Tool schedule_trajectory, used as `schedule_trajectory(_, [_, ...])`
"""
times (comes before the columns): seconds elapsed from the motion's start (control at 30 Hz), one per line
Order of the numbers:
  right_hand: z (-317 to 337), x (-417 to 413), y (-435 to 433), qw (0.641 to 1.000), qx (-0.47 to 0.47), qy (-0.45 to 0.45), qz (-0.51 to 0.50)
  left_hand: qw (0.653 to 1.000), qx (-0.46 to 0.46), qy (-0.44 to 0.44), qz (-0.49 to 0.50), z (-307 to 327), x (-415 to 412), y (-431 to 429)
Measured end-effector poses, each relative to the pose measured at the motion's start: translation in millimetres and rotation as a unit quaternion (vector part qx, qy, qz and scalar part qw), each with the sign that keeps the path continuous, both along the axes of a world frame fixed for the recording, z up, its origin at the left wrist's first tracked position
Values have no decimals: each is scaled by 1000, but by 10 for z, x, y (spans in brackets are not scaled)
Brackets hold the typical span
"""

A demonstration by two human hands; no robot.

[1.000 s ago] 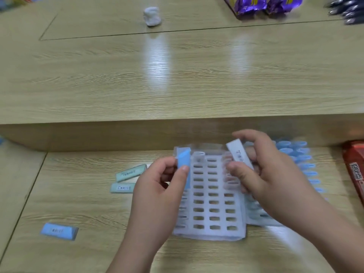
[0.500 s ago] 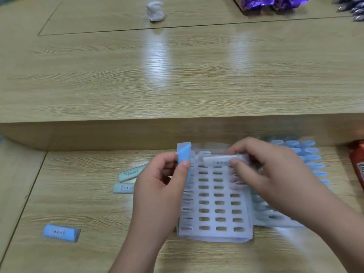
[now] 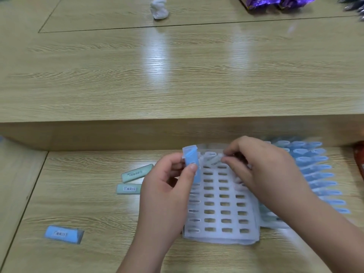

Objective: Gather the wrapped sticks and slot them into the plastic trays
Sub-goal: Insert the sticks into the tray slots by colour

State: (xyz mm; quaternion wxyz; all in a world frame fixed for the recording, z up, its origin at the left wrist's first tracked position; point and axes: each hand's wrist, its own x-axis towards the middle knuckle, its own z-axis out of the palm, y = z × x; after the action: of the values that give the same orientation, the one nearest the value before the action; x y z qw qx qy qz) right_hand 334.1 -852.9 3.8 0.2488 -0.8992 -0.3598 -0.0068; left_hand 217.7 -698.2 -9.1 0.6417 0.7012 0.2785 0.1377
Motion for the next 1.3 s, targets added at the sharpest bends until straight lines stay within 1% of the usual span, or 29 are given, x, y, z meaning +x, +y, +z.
schedule_trajectory(0.23, [-97,30,-3,993,-14,-55,101,1000,-14,-14,-4,35,-21,-3])
schedule_trajectory(0.33, [-100,34,11,991,-39,-55,117,1000,-2,-15,-12,50,-30,-14])
schedule_trajectory(0.4, [-81,-9,-2,990,-37,-44,127,1000,4,-16,-11,76,-35,-34])
schedule_trajectory(0.47, [-28,-79,-54,994,14,0,112,1000,16,-20,-18,115,-31,-62])
schedule_trajectory(0.53, [43,-143,-146,989,112,67,68,998,37,-23,-45,165,-8,-124])
schedule_trajectory(0.6, [127,-191,-250,966,219,135,26,993,75,-27,-82,223,50,-227])
schedule_trajectory(0.63, [165,-204,-304,956,254,145,10,989,96,-30,-104,256,92,-293])
schedule_trajectory(0.7, [213,-204,-429,951,279,134,-14,982,124,-31,-139,303,182,-441])
schedule_trajectory(0.8, [268,-144,-708,946,291,138,-48,975,146,-23,-166,291,304,-661])
schedule_trajectory(0.83, [281,-103,-817,947,291,123,-61,968,183,-14,-174,265,329,-723])
schedule_trajectory(0.87, [285,-55,-937,946,294,109,-80,953,239,-4,-184,237,349,-781])
schedule_trajectory(0.93, [284,44,-1165,936,315,103,-119,916,344,-1,-207,163,366,-877])
schedule_trajectory(1.0, [256,111,-1339,933,315,99,-141,881,415,2,-228,80,361,-948])
schedule_trajectory(1.07, [200,133,-1428,941,292,91,-147,845,476,18,-245,-5,348,-999])
schedule_trajectory(1.13, [135,137,-1457,944,280,92,-146,820,515,27,-247,-61,341,-1029])
schedule_trajectory(1.2, [62,145,-1451,947,274,97,-138,814,527,24,-244,-85,336,-1039])
schedule_trajectory(1.3, [-50,164,-1414,958,245,79,-126,809,536,18,-241,-111,326,-1032])
